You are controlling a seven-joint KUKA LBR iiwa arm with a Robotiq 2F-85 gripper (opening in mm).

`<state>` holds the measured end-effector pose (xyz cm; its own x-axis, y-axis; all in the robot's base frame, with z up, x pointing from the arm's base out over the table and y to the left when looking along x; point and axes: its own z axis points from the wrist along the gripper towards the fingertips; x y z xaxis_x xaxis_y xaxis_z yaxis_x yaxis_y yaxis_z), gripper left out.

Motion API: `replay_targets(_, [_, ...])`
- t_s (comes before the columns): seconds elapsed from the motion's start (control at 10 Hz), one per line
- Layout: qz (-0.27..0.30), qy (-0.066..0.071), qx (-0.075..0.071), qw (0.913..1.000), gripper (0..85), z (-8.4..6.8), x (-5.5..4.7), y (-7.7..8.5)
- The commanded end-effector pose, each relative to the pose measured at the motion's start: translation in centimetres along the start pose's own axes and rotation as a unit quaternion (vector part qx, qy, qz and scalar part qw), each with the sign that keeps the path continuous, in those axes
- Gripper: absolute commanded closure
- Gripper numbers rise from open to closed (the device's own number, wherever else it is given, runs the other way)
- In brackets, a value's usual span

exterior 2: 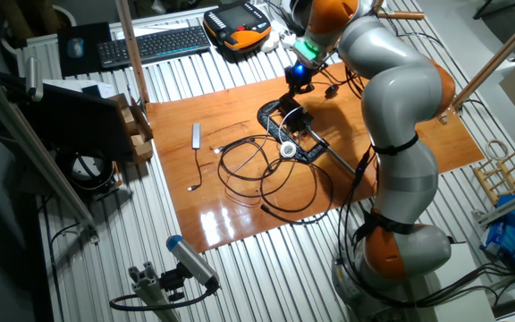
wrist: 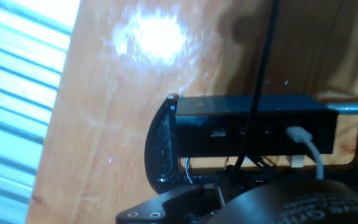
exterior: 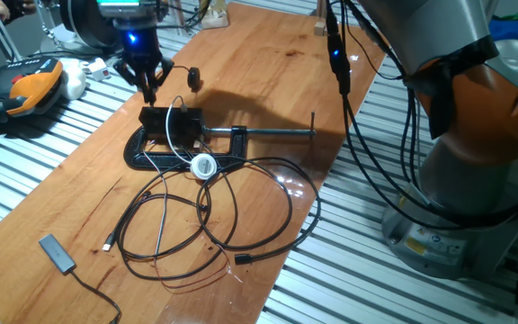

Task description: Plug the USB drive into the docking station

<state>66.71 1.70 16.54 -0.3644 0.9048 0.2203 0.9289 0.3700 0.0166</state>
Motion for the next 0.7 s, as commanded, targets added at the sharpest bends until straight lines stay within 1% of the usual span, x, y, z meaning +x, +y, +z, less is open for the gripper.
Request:
replay_targets(0.0, [0.007, -0.004, -0.001, 1.0, 85.0, -0.3, -0.2, 0.0])
replay_targets(0.2, [0.05, -0.038, -0.011, 0.998, 85.0, -0.8, -0.1, -0.1])
replay_targets(0.3, [0.072, -0.049, -0.015, 0.9961, 85.0, -1.2, 0.1, -0.3])
replay_targets(0.4, [0.097, -0.058, -0.018, 0.9934, 85.0, -1.8, 0.4, -0.5])
replay_targets(0.5, [0.112, -0.056, -0.022, 0.9919, 85.0, -2.2, 0.5, -0.7])
replay_targets(0.6, [0.119, -0.053, -0.02, 0.9913, 85.0, -2.4, 0.5, -0.9])
